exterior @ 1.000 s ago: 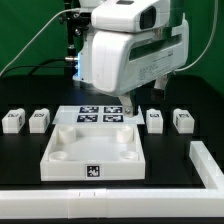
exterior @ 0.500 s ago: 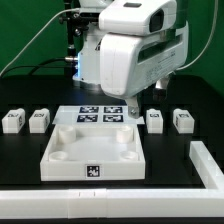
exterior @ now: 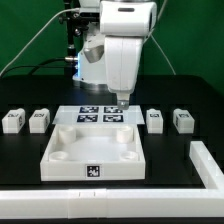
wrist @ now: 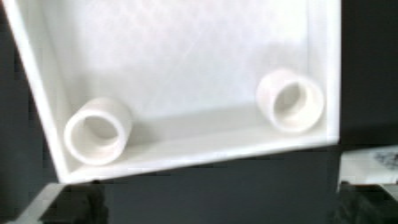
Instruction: Assemble one leg
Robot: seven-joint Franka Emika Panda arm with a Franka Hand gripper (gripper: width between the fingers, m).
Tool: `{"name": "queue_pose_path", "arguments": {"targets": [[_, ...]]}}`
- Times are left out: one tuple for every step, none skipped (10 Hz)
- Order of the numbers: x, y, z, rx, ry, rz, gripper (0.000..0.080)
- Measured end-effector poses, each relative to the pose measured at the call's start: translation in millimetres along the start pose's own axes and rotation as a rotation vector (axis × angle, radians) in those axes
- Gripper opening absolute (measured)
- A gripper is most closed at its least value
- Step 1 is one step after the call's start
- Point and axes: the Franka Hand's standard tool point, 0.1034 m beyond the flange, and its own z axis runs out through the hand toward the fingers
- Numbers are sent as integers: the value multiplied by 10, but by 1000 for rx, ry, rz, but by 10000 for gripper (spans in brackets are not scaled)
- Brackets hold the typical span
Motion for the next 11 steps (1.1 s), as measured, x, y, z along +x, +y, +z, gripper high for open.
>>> {"name": "queue_pose_path", "arguments": {"targets": [[-14,0,5,1,-7,-102,650],[-19,-1,8,2,-8,-152,650],[-22,-2,10,2,-8,-137,650],[-23,-2,12,2,-8,-136,650],[-30,-16,23,5,-8,-135,650],[-108,-188,155,4,-3,-116,650],[-228,-478,347,32,4,-105,650],[-328,-635,501,53,13,-92,650],[-379,-720,690,64,24,-74,650],[-397,-761,835,87,33,-65,650],[-409,-718,912,91,38,-60,650]]}}
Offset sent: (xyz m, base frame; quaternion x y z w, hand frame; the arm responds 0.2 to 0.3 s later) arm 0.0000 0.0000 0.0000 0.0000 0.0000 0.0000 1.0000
